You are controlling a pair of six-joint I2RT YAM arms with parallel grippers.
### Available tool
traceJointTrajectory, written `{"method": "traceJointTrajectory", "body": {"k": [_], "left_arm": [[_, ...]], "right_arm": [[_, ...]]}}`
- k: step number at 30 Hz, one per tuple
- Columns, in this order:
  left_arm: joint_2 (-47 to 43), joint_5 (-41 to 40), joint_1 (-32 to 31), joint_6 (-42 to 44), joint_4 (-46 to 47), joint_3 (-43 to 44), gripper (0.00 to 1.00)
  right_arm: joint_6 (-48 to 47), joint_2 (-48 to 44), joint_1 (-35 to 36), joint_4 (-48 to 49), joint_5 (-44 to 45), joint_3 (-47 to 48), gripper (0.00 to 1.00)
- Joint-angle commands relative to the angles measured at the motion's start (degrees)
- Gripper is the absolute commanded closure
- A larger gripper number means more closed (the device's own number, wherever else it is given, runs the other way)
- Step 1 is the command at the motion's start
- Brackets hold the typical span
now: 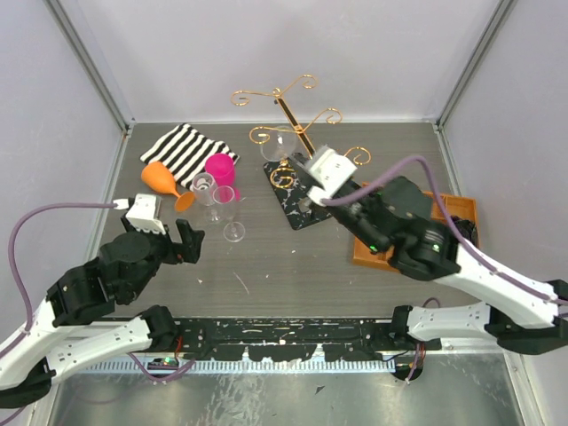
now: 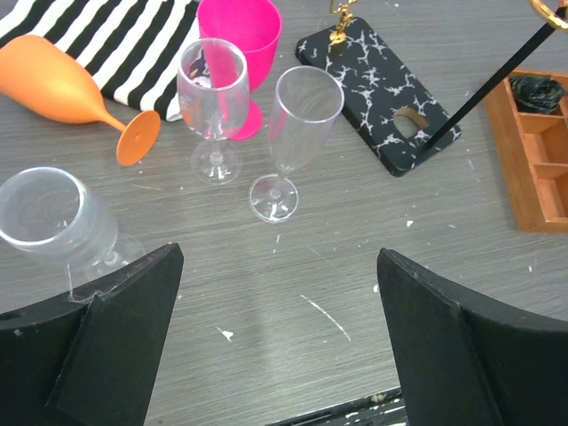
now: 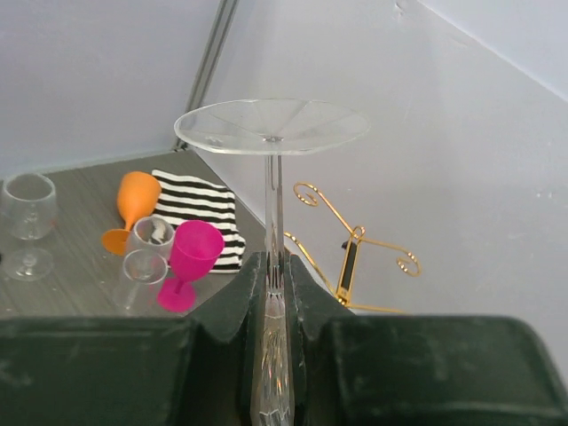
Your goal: Place the wine glass upside down on the wine glass rack
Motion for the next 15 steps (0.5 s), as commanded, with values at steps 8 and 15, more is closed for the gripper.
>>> {"method": "traceJointTrajectory", "body": {"k": [8,15], "left_arm": [[-2.8,-1.2,-0.2,0.0,-5.8,-0.6,0.02],[-1.6,-0.2,-0.2,0.4,-6.8,-0.4,0.02]], "right_arm": [[1.0,15.5,-31.0,5.3,-29.6,14.2,0.99],[7.1,21.8,-47.5,12.0,-41.4,17.2,0.99]]}}
